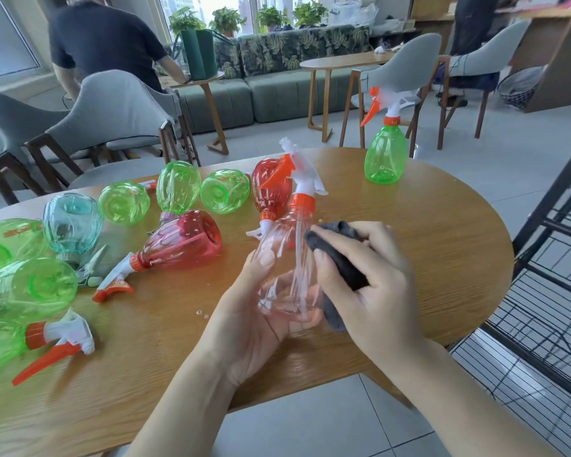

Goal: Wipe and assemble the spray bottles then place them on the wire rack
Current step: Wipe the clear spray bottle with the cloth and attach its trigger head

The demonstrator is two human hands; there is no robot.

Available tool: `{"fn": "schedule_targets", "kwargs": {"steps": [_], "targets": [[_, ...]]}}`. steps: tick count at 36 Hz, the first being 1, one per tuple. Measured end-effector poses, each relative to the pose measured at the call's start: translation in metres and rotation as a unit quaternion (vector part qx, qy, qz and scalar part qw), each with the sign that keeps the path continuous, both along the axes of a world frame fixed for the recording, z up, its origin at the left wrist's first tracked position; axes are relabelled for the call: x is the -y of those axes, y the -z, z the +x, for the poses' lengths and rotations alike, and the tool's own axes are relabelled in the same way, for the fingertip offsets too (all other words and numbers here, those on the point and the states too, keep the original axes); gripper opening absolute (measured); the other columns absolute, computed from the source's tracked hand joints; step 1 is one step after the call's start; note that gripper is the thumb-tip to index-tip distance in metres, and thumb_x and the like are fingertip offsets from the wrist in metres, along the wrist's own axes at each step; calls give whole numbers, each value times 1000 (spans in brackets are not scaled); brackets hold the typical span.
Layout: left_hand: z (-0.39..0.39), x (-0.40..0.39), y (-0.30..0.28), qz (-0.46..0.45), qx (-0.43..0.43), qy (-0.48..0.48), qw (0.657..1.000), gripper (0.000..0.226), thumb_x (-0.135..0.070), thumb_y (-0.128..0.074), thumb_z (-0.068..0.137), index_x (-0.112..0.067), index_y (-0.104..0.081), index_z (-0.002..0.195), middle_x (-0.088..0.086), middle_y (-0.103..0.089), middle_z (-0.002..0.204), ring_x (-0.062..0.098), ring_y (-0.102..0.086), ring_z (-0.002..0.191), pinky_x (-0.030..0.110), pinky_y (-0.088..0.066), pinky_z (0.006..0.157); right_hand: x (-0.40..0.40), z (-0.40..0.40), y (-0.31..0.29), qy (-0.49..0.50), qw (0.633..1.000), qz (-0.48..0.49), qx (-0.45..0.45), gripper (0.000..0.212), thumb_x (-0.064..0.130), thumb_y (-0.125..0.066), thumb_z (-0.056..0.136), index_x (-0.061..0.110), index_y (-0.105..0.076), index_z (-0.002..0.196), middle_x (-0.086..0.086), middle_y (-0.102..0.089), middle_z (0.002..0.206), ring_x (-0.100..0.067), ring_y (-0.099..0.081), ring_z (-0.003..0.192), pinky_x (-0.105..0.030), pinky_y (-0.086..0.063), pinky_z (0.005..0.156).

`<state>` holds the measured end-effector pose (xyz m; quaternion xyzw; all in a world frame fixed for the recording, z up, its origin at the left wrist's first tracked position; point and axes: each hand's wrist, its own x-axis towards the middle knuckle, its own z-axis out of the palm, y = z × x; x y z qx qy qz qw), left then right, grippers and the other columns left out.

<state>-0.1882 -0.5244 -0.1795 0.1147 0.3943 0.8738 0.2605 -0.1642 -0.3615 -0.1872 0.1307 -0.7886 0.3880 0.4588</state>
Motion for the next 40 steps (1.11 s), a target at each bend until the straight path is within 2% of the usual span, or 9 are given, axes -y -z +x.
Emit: {"fn": "schedule_targets", "kwargs": {"steps": [4, 8, 12, 17, 21, 24, 28, 33, 40], "targets": [[-1, -1, -1, -46, 8, -4, 999, 65, -36, -73, 90, -13, -51, 147, 22, -65, 116, 36, -66, 97, 47, -58, 76, -5, -4, -2, -3, 1000, -11, 25, 28, 25, -60, 102, 13, -75, 122, -4, -62, 109, -28, -59, 104, -33, -49, 92], [1, -3, -1, -61, 3, -3, 998, 38, -35, -66, 91, -19, -72, 124, 19, -70, 110, 32, -68, 93, 45, -58, 76, -8, -4, -4, -24, 998, -37, 51, 30, 27, -59, 102, 14, -74, 124, -3, -60, 111, -28, -62, 106, -40, -53, 89], [0, -3, -1, -35, 9, -23, 999, 38, -40, -70, 90, -14, -76, 117, 16, -69, 103, 26, -69, 85, 40, -61, 70, 3, 4, 1, -36, 999, 28, 3, 24, 15, -68, 96, 12, -78, 117, -10, -63, 108, -28, -63, 97, -33, -52, 87], [3, -3, -7, 1, 19, -30, 999, 51, -47, -45, 92, -16, -84, 81, 13, -76, 93, 23, -76, 87, 33, -63, 79, 17, 13, 9, -63, 988, 135, -49, 20, 15, -72, 92, 12, -81, 110, -11, -65, 103, -27, -61, 92, -40, -53, 83], [3, -1, -8, 7, 36, -27, 999, 47, -51, -51, 90, -17, -84, 85, 16, -70, 103, 27, -70, 98, 39, -57, 95, 16, 13, 11, -44, 973, 211, -84, 20, 17, -73, 91, 18, -82, 109, -6, -66, 103, -24, -56, 95, -41, -50, 81], [3, -2, -9, 17, 41, -16, 999, 47, -49, -51, 91, -15, -84, 94, 15, -72, 105, 26, -73, 98, 40, -58, 95, 14, 13, 9, -35, 968, 226, -100, 19, 17, -74, 90, 18, -82, 108, -9, -71, 99, -24, -55, 96, -42, -51, 81], [1, -1, -7, 5, 36, 0, 999, 49, -47, -49, 98, -11, -80, 109, 18, -72, 116, 28, -72, 107, 38, -60, 90, 9, 8, 5, -14, 976, 187, -112, 17, 18, -73, 93, 18, -82, 108, -9, -71, 100, -25, -57, 94, -44, -53, 80], [-2, -3, -3, -37, 12, -16, 999, 45, -42, -68, 85, -16, -74, 121, 14, -69, 107, 28, -67, 91, 44, -56, 77, 1, -2, -4, 12, 994, 84, -65, 20, 21, -66, 100, 14, -78, 114, -9, -66, 101, -25, -56, 94, -41, -52, 84], [0, -3, -1, -34, 19, -5, 999, 47, -48, -73, 73, -20, -79, 111, 18, -69, 107, 30, -68, 85, 40, -58, 66, -5, -6, -3, 8, 998, -49, 36, 29, 27, -59, 100, 13, -75, 120, -4, -62, 105, -21, -63, 101, -28, -50, 88]]}}
